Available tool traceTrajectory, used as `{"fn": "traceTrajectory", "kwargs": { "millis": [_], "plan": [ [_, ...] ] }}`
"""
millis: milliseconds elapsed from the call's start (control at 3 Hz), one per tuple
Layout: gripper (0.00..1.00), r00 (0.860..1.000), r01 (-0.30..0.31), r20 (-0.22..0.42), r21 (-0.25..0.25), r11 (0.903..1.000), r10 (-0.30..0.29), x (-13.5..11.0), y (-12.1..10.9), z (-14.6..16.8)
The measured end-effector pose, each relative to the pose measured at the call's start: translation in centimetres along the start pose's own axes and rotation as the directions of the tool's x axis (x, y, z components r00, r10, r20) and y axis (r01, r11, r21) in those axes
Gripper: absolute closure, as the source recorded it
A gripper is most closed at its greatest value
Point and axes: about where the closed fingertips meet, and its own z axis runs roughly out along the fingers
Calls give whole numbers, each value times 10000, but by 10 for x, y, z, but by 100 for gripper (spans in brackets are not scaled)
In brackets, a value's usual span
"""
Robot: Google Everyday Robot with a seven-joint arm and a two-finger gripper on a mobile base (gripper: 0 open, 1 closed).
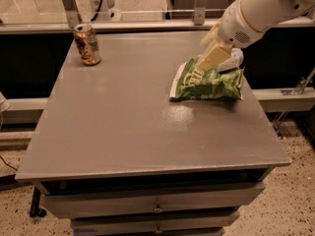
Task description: Move green jalapeno chip bag near blue plastic bottle
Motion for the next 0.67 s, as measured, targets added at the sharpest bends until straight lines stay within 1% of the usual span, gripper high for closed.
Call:
{"fn": "traceTrajectory", "kwargs": {
  "millis": [333,667],
  "plan": [
    [0,10000,87,28,-139,9999,-86,0,4,3],
    [0,9998,27,214,-202,9998,-22,4,14,-11]
  ]
}}
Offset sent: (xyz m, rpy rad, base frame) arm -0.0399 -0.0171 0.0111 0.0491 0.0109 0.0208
